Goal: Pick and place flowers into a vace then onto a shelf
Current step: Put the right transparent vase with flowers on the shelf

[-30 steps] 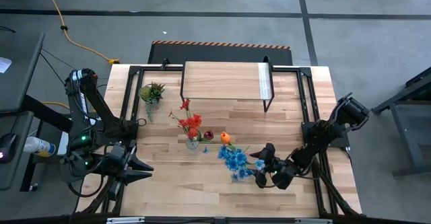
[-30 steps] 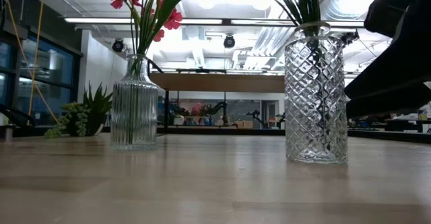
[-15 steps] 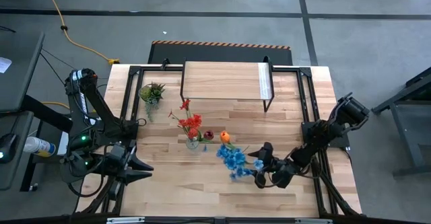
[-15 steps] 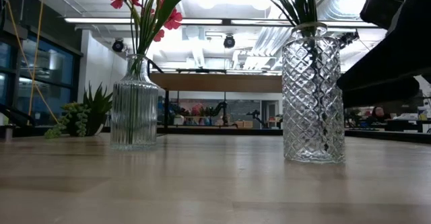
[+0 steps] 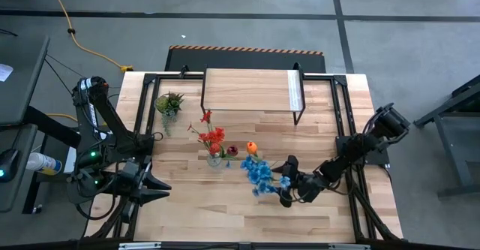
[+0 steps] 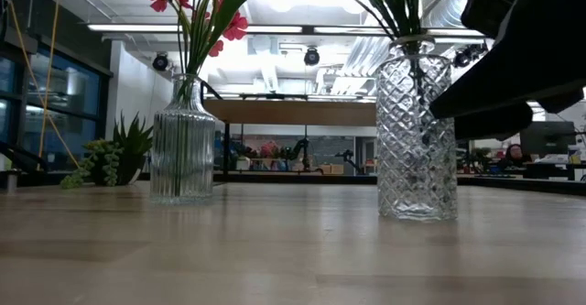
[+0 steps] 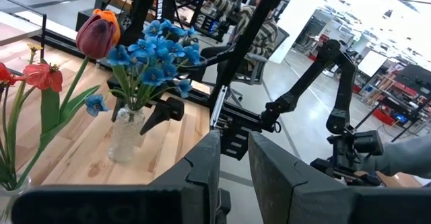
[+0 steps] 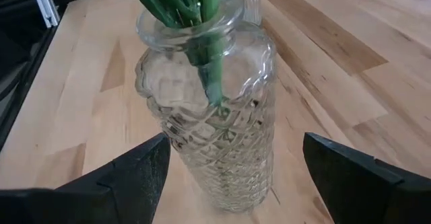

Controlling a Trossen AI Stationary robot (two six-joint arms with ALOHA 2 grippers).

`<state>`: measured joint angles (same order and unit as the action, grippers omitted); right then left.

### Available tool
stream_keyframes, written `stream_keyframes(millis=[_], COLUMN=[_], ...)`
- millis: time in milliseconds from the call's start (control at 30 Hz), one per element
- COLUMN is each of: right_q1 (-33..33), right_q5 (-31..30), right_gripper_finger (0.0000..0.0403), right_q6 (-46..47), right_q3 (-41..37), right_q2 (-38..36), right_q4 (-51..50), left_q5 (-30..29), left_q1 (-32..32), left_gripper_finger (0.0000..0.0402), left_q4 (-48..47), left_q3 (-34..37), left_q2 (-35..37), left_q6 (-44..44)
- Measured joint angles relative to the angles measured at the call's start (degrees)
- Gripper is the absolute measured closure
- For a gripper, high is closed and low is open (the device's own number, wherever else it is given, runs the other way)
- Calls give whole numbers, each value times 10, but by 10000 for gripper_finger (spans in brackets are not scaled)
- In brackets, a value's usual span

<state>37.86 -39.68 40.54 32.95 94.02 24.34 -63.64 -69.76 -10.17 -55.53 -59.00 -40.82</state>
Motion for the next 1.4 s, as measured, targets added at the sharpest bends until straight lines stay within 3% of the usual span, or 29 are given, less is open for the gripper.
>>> stream_keyframes(millis=[700, 1100, 1400], right_q1=[-35, -43, -43], right_q5=[27, 39, 25], right_gripper_finger=[75, 75, 85], right_q6=[-22, -22, -36], right_q3=[0, 0, 0], right_q2=[2, 101, 111], right_q4=[34, 180, 201], left_q5=[-1, -1, -1], left_q1=[0, 0, 0], left_gripper_finger=[289, 289, 289], left_q4=[-3, -2, -3], left_q3=[0, 0, 0], left_q2=[0, 0, 0], left_q6=[1, 2, 2])
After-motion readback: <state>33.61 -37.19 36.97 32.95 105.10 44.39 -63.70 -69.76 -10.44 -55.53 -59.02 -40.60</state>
